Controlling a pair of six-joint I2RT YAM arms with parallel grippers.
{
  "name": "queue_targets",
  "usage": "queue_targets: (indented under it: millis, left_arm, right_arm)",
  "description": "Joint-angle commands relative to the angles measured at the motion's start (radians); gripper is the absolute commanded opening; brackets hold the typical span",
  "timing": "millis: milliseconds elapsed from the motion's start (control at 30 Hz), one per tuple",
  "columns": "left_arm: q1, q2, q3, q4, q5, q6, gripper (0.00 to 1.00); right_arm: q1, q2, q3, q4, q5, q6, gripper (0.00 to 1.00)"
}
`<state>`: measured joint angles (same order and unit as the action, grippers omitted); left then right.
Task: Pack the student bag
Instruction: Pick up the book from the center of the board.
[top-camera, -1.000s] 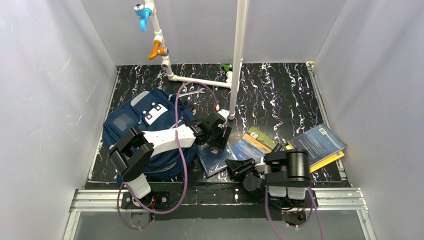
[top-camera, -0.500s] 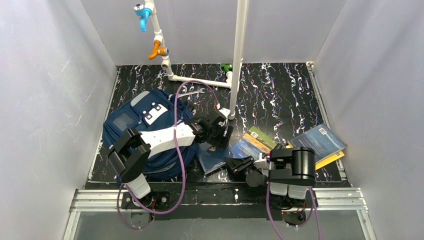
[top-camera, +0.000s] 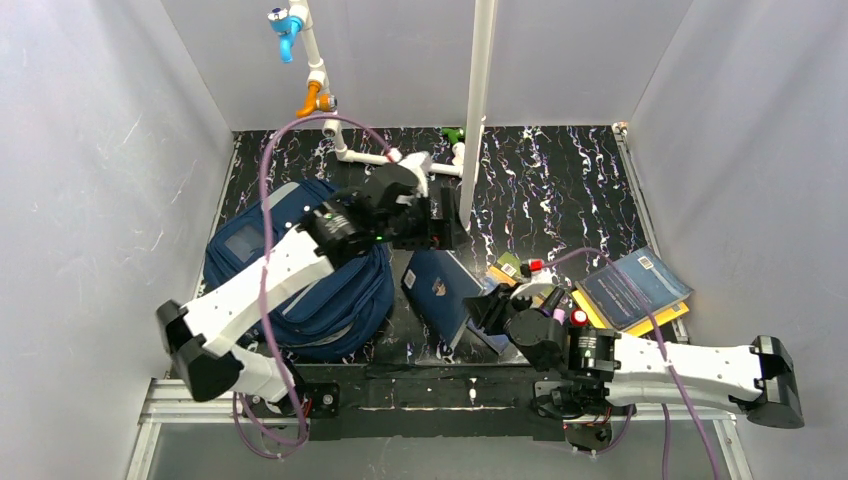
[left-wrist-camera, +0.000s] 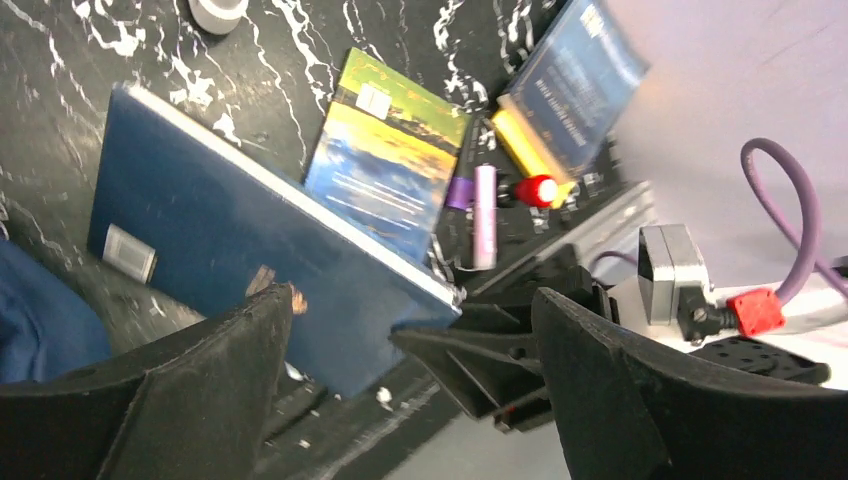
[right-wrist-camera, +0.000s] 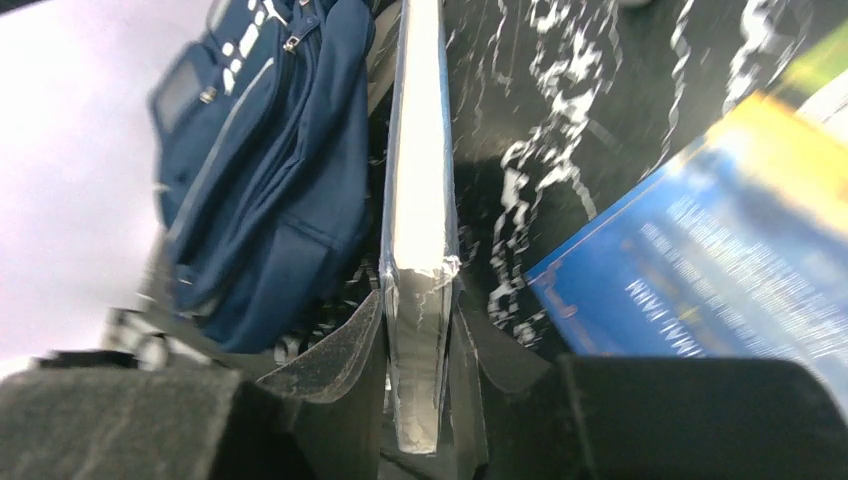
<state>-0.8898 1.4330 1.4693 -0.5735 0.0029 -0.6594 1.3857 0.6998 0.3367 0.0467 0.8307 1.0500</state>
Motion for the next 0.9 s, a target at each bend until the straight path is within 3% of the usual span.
queue_targets:
  millis: [0, 167, 300, 433, 633, 733, 867]
  left_arm:
    - [0.073, -0.119, -0.019, -0.113, 0.087, -0.272, 0.88]
    - [0.179, -0.211, -0.146, -0.118, 0.223, -0.599, 0.88]
    - [0.195, -0.237, -0.295, -0.054, 0.332, -0.903, 0.88]
    - [0.195, -0.197, -0.366, 0.030, 0.393, -0.998, 0.89]
    - [0.196, -0.044, -0.390, 0.151, 0.429, -0.999, 0.91]
    - [0.194, 0.023, -0.383, 0.163, 0.436, -0.995, 0.85]
    - [0.192, 0.026, -0.403, 0.152, 0.368, -0.996, 0.69]
  right_arm:
    - [-0.008, 0.015, 0.217, -0.296, 0.072, -0.502, 0.01]
    - [-0.008, 0.086, 0.324, -0.225, 0.028, -0.958, 0.01]
    - [-0.008, 0.112, 0.326, -0.163, -0.075, -1.180, 0.01]
    - [-0.008, 0.122, 0.313, -0.160, -0.151, -1.238, 0.01]
    - [0.001, 0.134, 0.300, -0.158, -0.173, -1.239, 0.01]
    - [0.004, 0.151, 0.303, -0.167, -0.181, -1.234, 0.01]
    - [0.008, 0.163, 0.302, -0.182, -0.169, -1.225, 0.01]
